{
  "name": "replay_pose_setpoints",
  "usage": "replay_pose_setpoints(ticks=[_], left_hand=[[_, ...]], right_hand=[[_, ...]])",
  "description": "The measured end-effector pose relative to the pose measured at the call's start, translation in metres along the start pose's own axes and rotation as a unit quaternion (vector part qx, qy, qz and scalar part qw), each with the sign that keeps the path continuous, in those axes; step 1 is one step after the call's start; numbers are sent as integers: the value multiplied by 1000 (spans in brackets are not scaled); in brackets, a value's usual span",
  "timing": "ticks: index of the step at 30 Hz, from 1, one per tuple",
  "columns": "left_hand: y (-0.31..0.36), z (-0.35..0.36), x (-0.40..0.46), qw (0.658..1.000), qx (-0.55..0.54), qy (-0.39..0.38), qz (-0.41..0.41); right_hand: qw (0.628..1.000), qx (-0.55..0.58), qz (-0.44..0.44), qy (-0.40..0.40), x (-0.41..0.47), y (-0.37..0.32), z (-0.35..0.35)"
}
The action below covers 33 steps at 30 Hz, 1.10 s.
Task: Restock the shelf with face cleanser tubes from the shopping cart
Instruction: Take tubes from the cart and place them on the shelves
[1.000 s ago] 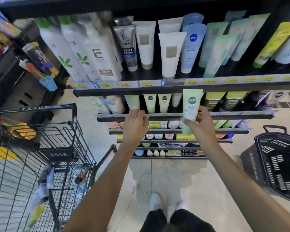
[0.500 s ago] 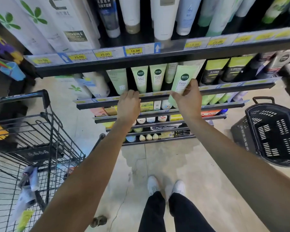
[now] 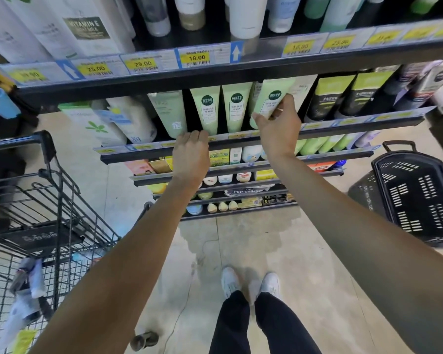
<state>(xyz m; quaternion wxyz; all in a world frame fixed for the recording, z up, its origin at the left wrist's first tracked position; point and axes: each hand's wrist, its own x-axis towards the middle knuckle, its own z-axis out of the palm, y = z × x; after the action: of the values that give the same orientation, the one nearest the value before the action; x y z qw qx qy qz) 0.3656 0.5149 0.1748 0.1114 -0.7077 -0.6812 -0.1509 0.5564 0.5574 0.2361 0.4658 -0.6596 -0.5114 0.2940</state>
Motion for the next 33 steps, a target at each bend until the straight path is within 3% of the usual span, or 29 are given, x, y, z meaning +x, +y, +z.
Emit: replay_pose_setpoints(ticks=[15,33], left_hand=[[-1,9,-3,1000,-18,-1,-6],[-4,12,-5,999,-45,3,-1]], right_hand=[[990,-137,-8,-17,10,9,18],[989,-146,6,-4,13,12,21]])
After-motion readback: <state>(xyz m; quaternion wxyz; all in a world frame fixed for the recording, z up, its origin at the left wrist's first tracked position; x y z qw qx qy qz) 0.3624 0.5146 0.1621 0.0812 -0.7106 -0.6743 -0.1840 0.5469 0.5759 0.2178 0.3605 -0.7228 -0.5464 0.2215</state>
